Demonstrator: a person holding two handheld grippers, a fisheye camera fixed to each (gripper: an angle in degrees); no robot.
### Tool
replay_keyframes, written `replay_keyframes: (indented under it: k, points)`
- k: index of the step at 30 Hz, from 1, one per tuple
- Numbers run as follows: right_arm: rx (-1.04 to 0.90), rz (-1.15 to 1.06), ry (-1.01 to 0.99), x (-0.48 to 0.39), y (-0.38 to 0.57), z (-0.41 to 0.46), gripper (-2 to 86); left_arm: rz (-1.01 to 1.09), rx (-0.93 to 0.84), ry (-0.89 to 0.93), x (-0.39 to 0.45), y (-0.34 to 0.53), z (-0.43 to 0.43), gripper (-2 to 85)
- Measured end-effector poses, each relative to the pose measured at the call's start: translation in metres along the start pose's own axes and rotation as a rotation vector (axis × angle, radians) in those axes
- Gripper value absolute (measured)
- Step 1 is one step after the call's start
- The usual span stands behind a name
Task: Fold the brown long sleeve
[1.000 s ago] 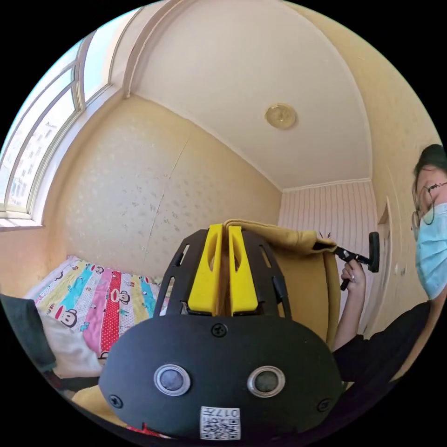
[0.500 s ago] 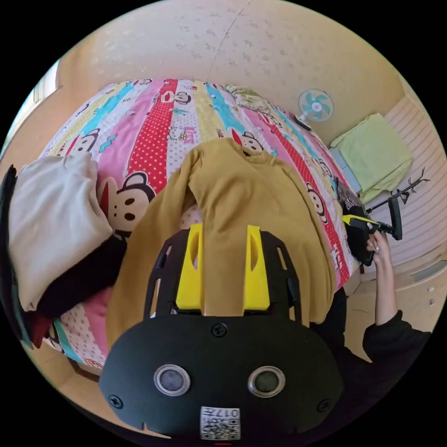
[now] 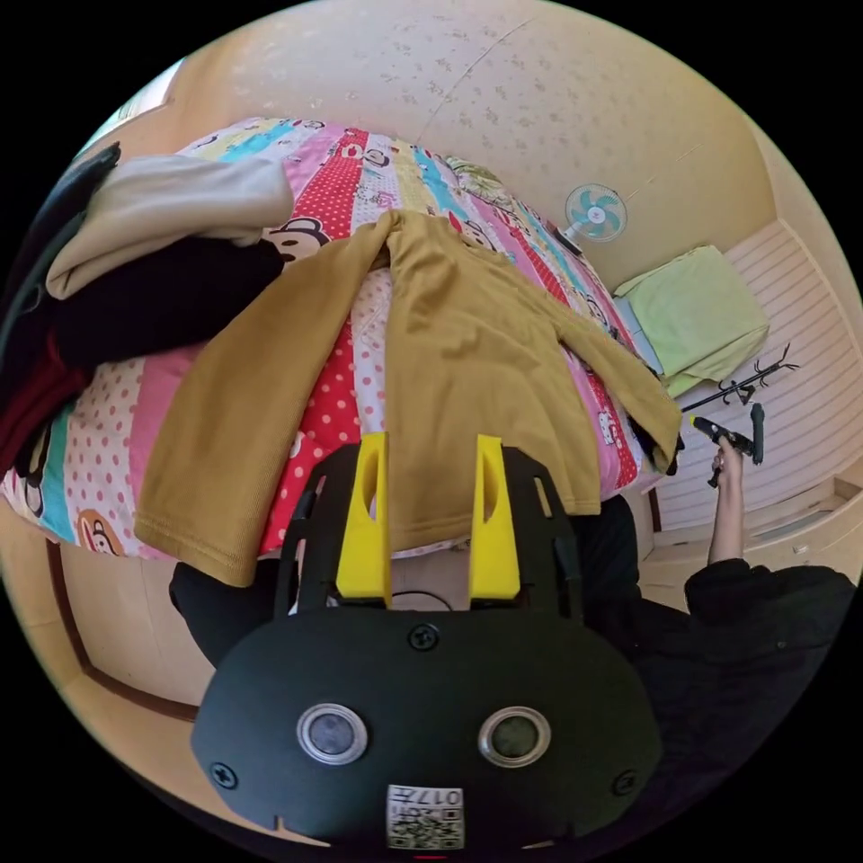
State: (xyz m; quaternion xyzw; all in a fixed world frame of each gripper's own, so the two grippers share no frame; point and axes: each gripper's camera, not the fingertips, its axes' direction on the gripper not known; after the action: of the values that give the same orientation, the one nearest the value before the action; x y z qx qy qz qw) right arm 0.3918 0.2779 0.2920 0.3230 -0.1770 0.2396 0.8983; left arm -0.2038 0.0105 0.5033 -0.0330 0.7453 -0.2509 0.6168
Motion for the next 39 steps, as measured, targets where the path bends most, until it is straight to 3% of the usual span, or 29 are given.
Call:
replay_keyframes:
  k: [3, 5, 8, 10, 12, 16, 18, 22, 24, 26, 27, 29, 31, 35, 39]
  points:
    - [0.037, -0.051, -0.265, -0.006, 0.012, 0.000, 12.8, -0.022, -0.045, -0.002, -0.003, -0.010, 0.004, 14.0]
    - [-0.114, -0.190, -0.537, -0.050, 0.038, 0.043, 12.7, -0.050, -0.100, -0.022, -0.007, -0.012, 0.015, 14.0]
    - [-0.425, -0.337, -0.728, -0.119, 0.090, 0.115, 12.4, -0.097, -0.146, -0.057, -0.015, -0.011, 0.031, 12.3]
    - [-0.572, -0.435, -0.789, -0.153, 0.125, 0.142, 11.3, -0.134, -0.135, -0.090, -0.018, -0.014, 0.024, 9.4]
    - [-0.583, -0.494, -0.774, -0.160, 0.144, 0.142, 6.5, -0.132, -0.252, -0.039, -0.022, -0.027, 0.017, 5.0]
    - [-0.489, -0.477, -0.712, -0.089, 0.129, 0.091, 4.3, -0.042, -0.297, 0.106, -0.022, -0.030, -0.020, 2.8]
    - [-0.473, -0.474, -0.705, -0.048, 0.126, 0.064, 4.1, 0.041, -0.400, 0.187, -0.013, -0.020, -0.039, 2.7]
    - [-0.707, -0.565, -0.748, 0.004, 0.146, 0.057, 4.7, 0.019, -0.589, 0.272, -0.003, 0.011, -0.024, 4.2]
    - [-0.731, -0.494, -0.712, 0.029, 0.146, 0.071, 5.8, -0.037, -0.606, 0.129, -0.007, 0.025, -0.016, 6.6]
    - [-0.539, -0.227, -0.717, 0.086, 0.122, 0.073, 7.9, -0.109, -0.545, 0.033, -0.016, 0.026, -0.026, 8.6]
    - [-0.453, -0.150, -0.743, 0.104, 0.115, 0.071, 8.2, -0.146, -0.489, 0.051, -0.021, 0.024, -0.036, 9.1]
    - [-0.116, 0.209, -0.831, 0.175, 0.099, 0.069, 9.4, -0.197, -0.390, 0.132, -0.029, 0.017, -0.054, 9.2]
    - [0.028, 0.438, -0.857, 0.211, 0.097, 0.084, 10.9, -0.216, -0.318, 0.211, -0.033, 0.010, -0.068, 9.1]
    - [0.194, 0.797, -0.825, 0.245, 0.111, 0.116, 12.0, -0.228, -0.209, 0.208, -0.030, -0.004, -0.093, 9.0]
    - [0.236, 0.943, -0.839, 0.249, 0.133, 0.117, 5.4, -0.246, -0.172, 0.170, -0.027, -0.006, -0.103, 9.1]
